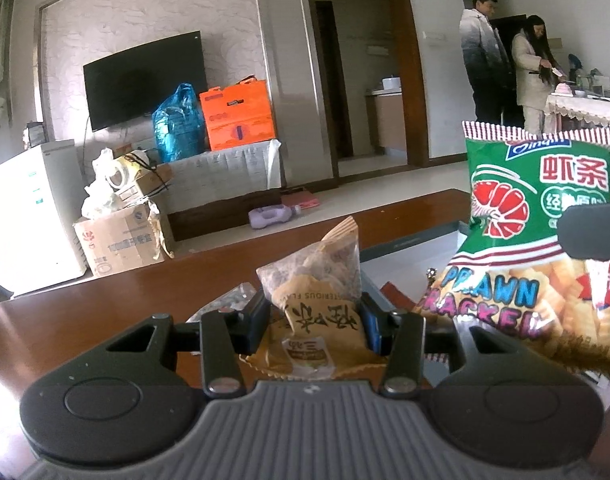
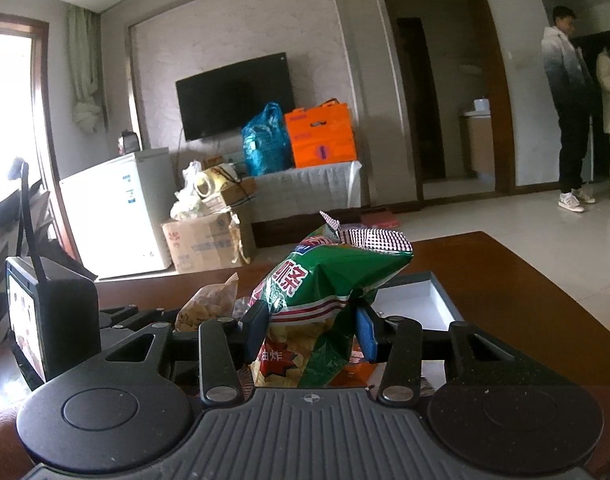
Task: Organize snacks
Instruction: 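Lift the brown bag and green bag and carry them toward the box, then lower the brown bag and green bag into the white box with both tools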
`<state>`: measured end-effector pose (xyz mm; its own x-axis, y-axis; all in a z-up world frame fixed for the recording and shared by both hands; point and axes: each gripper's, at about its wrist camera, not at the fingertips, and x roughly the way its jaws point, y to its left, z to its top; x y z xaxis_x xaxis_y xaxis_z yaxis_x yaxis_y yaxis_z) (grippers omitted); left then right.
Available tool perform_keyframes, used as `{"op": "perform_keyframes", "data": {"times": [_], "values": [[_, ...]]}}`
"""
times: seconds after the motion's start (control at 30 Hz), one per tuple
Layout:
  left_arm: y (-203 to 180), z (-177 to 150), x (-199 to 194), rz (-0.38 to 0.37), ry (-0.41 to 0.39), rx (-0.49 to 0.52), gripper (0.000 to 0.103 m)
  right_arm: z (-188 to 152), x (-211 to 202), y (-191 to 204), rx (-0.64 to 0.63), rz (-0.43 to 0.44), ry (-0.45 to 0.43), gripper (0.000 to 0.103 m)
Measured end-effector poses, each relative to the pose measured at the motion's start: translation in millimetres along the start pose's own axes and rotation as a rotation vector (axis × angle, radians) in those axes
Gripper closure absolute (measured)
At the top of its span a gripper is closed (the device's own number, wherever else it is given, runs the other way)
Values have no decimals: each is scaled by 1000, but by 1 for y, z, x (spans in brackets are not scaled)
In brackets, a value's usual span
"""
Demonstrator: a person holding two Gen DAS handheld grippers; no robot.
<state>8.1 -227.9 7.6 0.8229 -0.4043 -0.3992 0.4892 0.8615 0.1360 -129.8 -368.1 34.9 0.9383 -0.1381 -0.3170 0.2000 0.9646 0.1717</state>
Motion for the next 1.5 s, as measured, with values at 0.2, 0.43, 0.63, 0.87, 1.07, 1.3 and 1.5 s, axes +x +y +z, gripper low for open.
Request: {"op": "perform_keyframes", "data": {"times": [0.2, 0.43, 0.63, 0.87, 1.07, 1.3, 1.5], "values": [[-6, 6, 14, -28, -6, 9, 57, 2, 5, -7, 19, -28, -4, 57], [-15, 13, 33, -60, -6, 6, 57, -3, 7, -18, 38, -63, 5, 58], [-28, 13, 44, -84, -12, 12, 57, -5, 7, -26, 51, -89, 5, 60], [-40, 14, 63, -105, -11, 16, 58, -11, 13, -36, 67, -118, 34, 63], [-50, 12, 79, -120, -9, 19, 57, -17, 21, -44, 78, -131, 60, 64], [-57, 11, 92, -124, -4, 14, 57, -17, 29, -45, 87, -125, 75, 65], [-57, 11, 103, -119, 3, -2, 57, -17, 33, -46, 89, -115, 80, 65]]}}
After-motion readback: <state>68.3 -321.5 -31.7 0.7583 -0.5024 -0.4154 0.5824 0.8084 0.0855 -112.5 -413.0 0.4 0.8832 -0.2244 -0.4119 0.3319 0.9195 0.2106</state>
